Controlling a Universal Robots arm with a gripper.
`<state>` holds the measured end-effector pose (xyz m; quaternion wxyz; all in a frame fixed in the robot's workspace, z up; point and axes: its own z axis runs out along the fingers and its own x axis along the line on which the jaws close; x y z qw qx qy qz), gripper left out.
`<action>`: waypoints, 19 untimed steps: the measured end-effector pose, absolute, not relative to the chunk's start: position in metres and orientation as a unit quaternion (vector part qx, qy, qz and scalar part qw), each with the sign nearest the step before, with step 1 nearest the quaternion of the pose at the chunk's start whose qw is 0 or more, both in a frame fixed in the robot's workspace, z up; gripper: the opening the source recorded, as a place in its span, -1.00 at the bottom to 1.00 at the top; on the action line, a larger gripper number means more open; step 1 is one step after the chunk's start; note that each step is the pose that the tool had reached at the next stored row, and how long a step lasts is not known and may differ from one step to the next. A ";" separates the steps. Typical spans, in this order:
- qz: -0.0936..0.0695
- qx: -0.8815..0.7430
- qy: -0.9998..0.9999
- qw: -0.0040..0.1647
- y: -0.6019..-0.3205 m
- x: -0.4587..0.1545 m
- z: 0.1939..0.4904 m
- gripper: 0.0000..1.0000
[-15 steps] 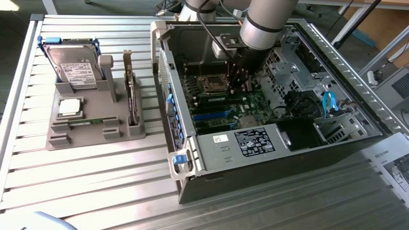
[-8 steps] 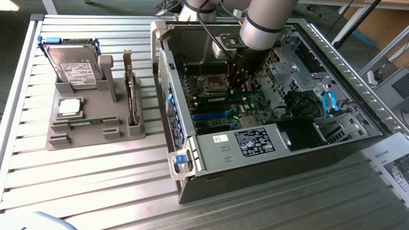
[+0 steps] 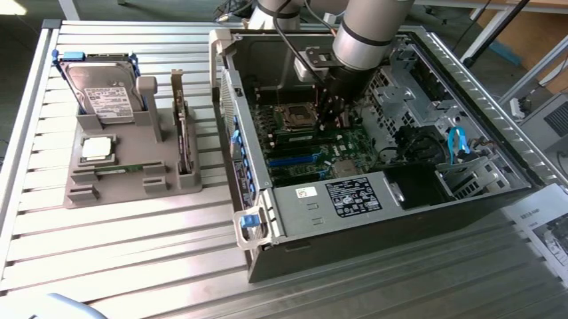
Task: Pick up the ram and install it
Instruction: 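Insert the ram into the slot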
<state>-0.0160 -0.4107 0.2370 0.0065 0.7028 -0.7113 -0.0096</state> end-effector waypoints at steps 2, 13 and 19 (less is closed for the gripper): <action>-0.010 0.703 -0.711 0.006 -0.411 -0.016 0.237 -0.76; -0.010 0.703 -0.711 0.006 -0.410 -0.016 0.239 -0.76; -0.010 0.703 -0.711 0.006 -0.410 -0.016 0.238 -0.76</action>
